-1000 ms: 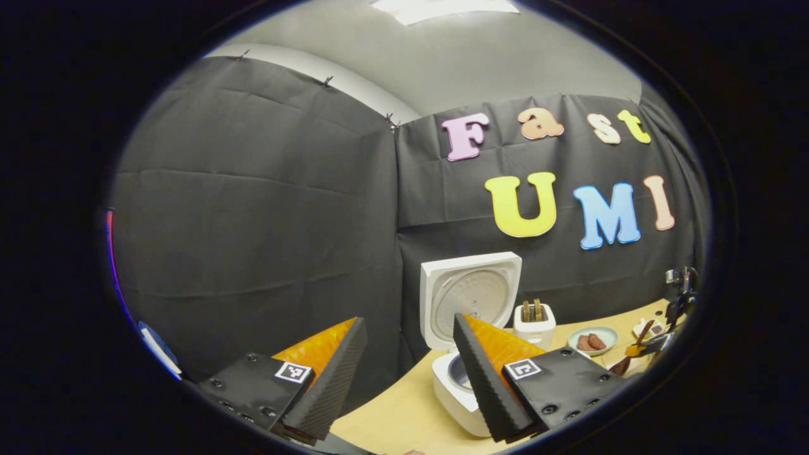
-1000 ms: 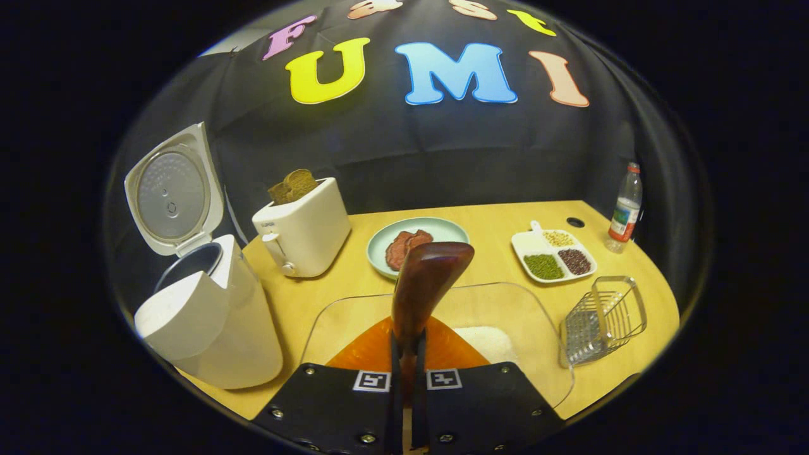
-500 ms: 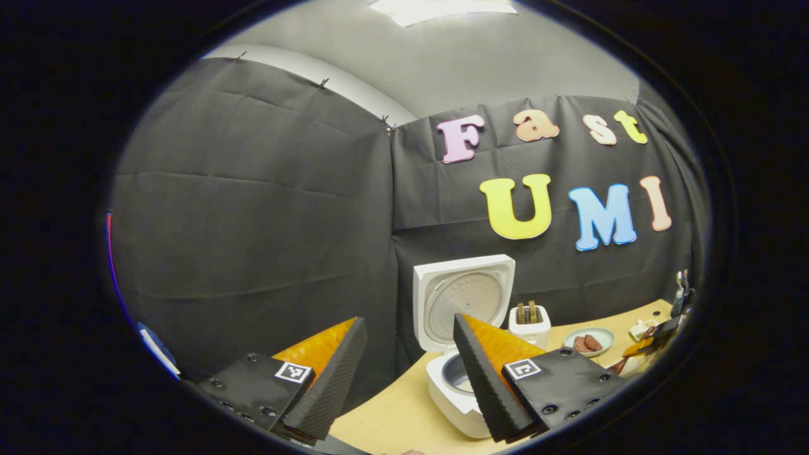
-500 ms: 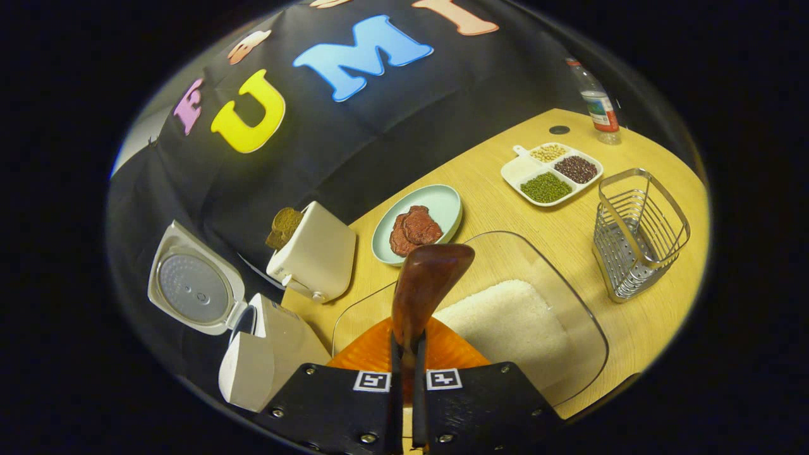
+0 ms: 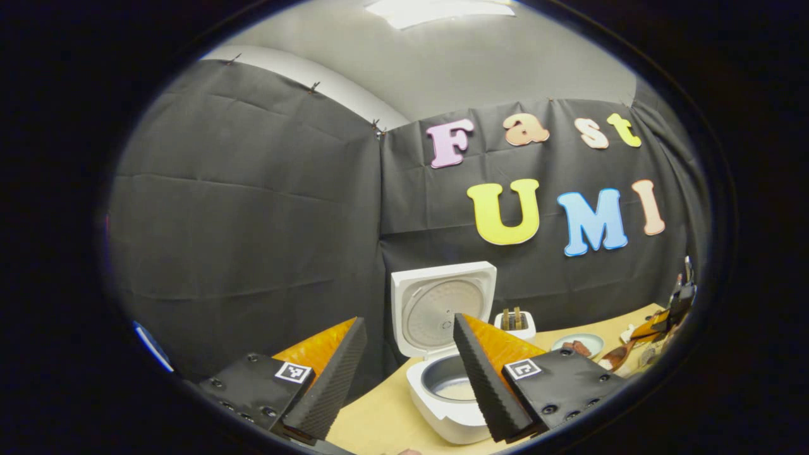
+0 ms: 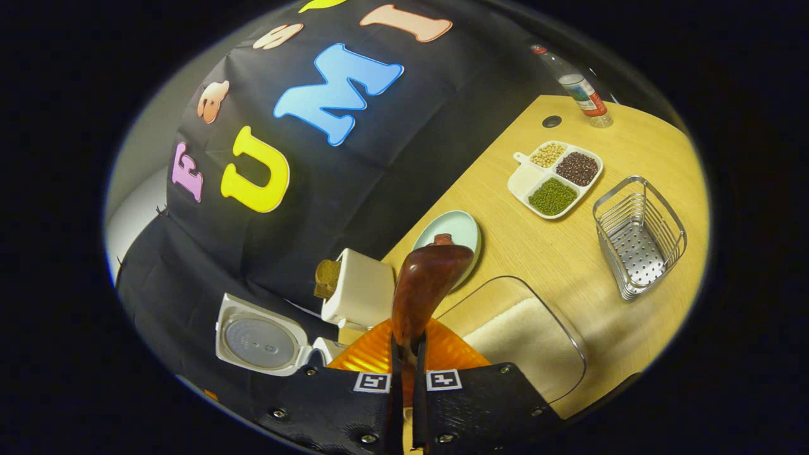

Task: Close the left gripper, press the button to open the rice cooker; take a wooden spoon from the chopstick holder with the right hand, scoop a spoonful of rice and pour it into the rice cooker, then put the wooden spoon back into the chopstick holder.

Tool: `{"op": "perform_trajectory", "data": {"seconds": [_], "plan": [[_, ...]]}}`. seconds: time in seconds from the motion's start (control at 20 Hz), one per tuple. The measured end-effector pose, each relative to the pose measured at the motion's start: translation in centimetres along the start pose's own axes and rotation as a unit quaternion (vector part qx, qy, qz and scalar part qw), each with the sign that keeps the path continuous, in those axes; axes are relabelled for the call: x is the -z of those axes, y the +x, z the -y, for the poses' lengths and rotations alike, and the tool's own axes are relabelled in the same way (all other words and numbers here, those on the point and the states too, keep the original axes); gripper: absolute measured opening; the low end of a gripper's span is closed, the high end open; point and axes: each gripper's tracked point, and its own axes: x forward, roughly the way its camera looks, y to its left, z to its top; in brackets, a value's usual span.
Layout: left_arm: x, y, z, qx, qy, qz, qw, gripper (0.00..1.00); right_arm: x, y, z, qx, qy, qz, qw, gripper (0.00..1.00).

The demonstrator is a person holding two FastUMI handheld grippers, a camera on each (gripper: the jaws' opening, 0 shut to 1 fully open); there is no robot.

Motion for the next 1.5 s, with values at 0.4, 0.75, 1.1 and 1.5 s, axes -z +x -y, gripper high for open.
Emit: {"op": "perform_trajectory", "data": {"seconds": [0.4, 0.75, 1.1, 1.5], "plan": [[1.4, -0.8, -3.8, -0.028, -0.003, -0.012, 1.0, 0.95, 1.3, 0.8, -10.6, -0.085, -0.024, -0.014, 0.996, 0.06], [2.7, -2.4, -10.6, -0.079, 0.0, -0.022, 0.997, 0.95, 7.7, 4.2, -19.3, -0.129, -0.129, -0.039, 0.982, 0.06], [4.4, -4.8, -15.8, -0.129, -0.011, -0.038, 0.991, 0.92, 14.6, 10.4, -24.2, -0.134, -0.242, -0.053, 0.96, 0.06], [6.3, -6.6, -19.1, -0.178, -0.015, -0.057, 0.982, 0.92, 19.4, 13.1, -24.5, -0.114, -0.459, -0.043, 0.88, 0.06]]}}
